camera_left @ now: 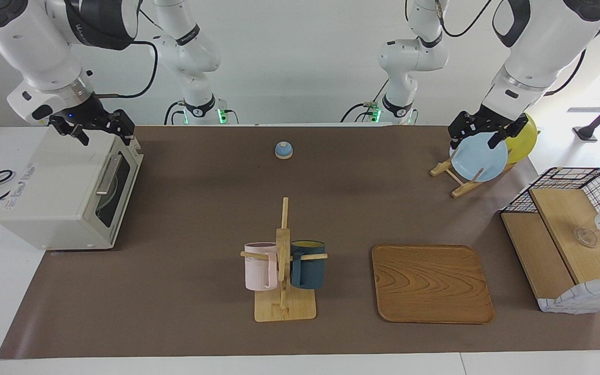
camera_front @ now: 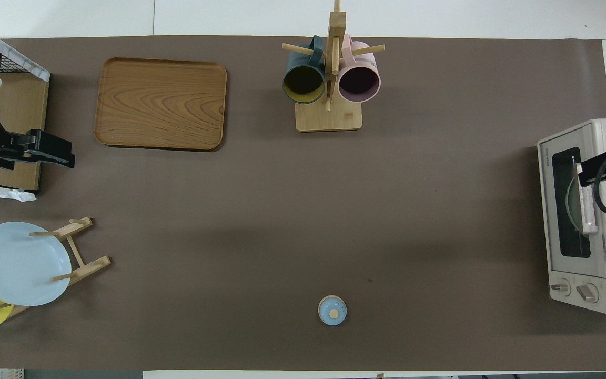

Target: Put corn in oven

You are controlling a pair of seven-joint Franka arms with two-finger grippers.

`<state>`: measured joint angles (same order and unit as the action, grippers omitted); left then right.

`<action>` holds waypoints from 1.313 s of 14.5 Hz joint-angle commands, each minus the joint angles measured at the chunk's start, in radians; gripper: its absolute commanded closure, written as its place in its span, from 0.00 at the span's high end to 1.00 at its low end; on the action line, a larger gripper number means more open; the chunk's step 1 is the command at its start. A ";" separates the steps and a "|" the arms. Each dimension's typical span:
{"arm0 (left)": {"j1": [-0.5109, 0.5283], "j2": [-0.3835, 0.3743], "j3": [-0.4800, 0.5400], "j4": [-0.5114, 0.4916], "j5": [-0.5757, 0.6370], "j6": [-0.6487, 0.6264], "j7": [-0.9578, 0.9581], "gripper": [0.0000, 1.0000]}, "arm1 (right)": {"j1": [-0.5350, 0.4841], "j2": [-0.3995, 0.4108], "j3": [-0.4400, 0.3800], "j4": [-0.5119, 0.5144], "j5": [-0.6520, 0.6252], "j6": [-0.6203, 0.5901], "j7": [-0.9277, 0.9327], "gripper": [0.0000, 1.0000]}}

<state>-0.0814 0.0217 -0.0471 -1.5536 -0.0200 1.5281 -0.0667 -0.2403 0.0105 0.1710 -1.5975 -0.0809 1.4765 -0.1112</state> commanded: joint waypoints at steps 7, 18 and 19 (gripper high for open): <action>0.009 -0.023 -0.004 -0.020 -0.012 -0.005 0.005 1.00 | 0.260 0.000 -0.202 0.024 0.026 -0.076 0.084 1.00; 0.009 -0.023 -0.004 -0.019 -0.012 -0.005 0.005 1.00 | 0.260 0.006 -0.251 0.024 0.026 -0.036 0.074 1.00; 0.009 -0.023 -0.004 -0.020 -0.012 -0.005 0.005 1.00 | 0.256 0.005 -0.249 0.024 0.026 -0.035 0.074 1.00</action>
<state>-0.0814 0.0217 -0.0471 -1.5536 -0.0200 1.5281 -0.0667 0.0216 0.0097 -0.0708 -1.5863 -0.0777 1.4329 -0.0297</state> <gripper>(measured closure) 0.000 0.000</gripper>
